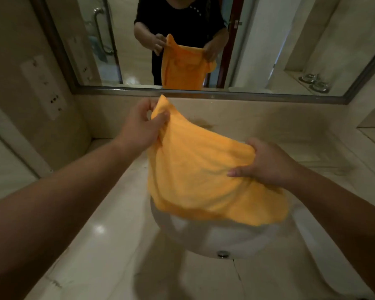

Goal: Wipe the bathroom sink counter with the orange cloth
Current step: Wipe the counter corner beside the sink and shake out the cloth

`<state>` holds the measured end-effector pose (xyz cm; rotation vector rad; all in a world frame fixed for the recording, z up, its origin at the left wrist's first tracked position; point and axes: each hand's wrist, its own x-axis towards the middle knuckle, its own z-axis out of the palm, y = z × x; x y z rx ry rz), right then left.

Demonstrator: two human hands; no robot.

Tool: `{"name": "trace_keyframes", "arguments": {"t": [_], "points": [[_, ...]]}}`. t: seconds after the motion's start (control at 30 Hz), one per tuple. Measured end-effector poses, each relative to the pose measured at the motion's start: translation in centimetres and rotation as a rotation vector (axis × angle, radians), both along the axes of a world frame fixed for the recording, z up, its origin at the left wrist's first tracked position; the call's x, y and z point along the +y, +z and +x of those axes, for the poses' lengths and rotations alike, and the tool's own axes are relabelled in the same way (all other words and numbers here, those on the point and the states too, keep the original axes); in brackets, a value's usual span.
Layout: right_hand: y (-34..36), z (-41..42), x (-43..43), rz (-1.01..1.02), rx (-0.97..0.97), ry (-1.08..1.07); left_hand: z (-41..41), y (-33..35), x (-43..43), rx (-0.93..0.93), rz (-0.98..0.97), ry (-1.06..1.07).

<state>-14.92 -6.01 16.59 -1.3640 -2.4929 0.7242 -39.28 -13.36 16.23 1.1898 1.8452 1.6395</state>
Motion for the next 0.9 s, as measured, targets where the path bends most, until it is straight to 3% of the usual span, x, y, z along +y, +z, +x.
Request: {"name": "trace_keyframes", "arguments": {"t": [0.33,0.6,0.7,0.83,0.9], "points": [[1.1,-0.3,1.1,0.034,-0.195,0.141,-2.8,1.1,-1.9,-0.181,-0.024,-0.083],[6.6,-2.1,0.9,0.228,0.091,0.077,-4.3,5.3,-3.0,-0.036,0.112,0.027],[9.1,-2.6,0.1,0.026,0.115,0.166,-4.4,6.7,-2.6,0.07,0.169,0.128],[9.6,-3.0,-0.8,-0.404,0.304,0.253,-2.9,4.8,-0.3,0.202,-0.008,0.135],[8.9,-2.9,-0.5,-0.527,0.382,0.261,-1.3,2.9,1.1,0.161,-0.075,0.121]]}}
